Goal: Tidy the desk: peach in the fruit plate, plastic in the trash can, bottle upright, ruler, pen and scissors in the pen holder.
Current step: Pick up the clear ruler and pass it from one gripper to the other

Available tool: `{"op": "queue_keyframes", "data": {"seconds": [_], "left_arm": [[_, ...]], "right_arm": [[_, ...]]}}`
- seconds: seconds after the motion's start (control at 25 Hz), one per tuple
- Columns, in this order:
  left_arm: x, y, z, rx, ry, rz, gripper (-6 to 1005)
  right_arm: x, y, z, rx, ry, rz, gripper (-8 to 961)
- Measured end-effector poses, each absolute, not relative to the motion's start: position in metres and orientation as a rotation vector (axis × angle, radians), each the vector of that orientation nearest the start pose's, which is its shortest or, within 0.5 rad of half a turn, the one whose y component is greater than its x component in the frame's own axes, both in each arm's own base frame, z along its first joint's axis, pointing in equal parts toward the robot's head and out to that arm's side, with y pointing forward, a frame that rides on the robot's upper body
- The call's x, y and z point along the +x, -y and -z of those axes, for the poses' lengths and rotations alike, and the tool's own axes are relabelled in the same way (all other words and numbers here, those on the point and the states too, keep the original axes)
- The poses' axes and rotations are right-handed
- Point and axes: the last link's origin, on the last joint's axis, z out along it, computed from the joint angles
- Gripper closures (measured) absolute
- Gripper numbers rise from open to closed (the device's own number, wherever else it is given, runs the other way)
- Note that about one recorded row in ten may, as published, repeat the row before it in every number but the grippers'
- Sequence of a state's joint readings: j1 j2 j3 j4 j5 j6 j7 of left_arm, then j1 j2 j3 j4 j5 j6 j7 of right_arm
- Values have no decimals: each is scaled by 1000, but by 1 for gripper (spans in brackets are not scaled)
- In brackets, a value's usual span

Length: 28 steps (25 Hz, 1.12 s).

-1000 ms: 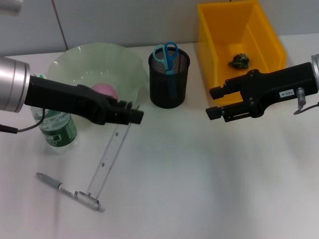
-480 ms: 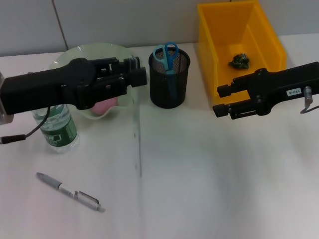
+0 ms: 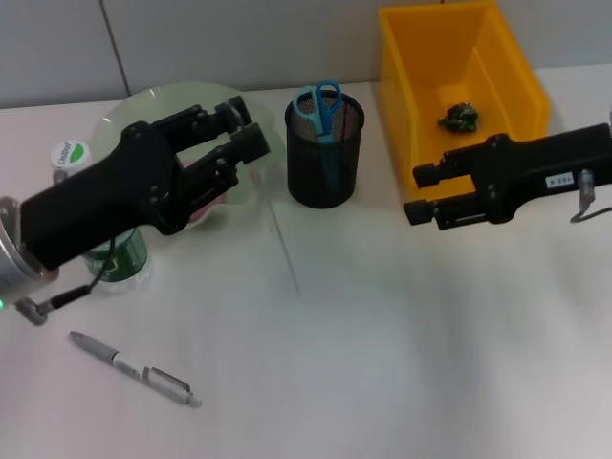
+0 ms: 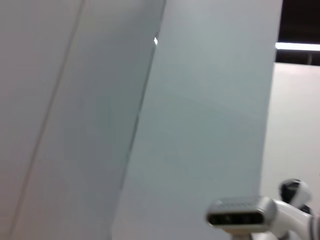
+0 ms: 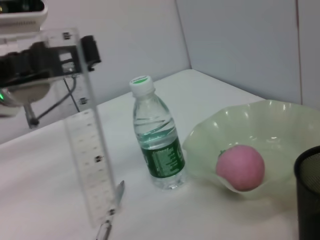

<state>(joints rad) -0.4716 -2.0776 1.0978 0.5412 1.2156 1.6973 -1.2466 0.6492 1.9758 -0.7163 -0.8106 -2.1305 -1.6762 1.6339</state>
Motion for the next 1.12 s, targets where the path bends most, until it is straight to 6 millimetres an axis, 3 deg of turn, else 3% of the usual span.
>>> {"op": "queue_keyframes", "data": {"seconds": [0.12, 0.28, 0.6, 0.84, 1.12], "left_arm": [[-213, -304, 16, -2392, 394, 1498, 611], [-219, -302, 23, -2319, 399, 1485, 611], [-225, -297, 33, -2313, 383, 1429, 611], [-236, -294, 41, -2276, 346, 1330, 611], [-236, -296, 44, -2250, 302, 1295, 611]], "right_arm": [[235, -355, -45, -2853, -562, -518, 328], [237, -346, -37, -2842, -512, -584, 328], [246, -323, -17, -2784, -377, -761, 328], [253, -305, 11, -2679, -249, -972, 329], [253, -296, 34, -2542, -145, -1051, 329]]}}
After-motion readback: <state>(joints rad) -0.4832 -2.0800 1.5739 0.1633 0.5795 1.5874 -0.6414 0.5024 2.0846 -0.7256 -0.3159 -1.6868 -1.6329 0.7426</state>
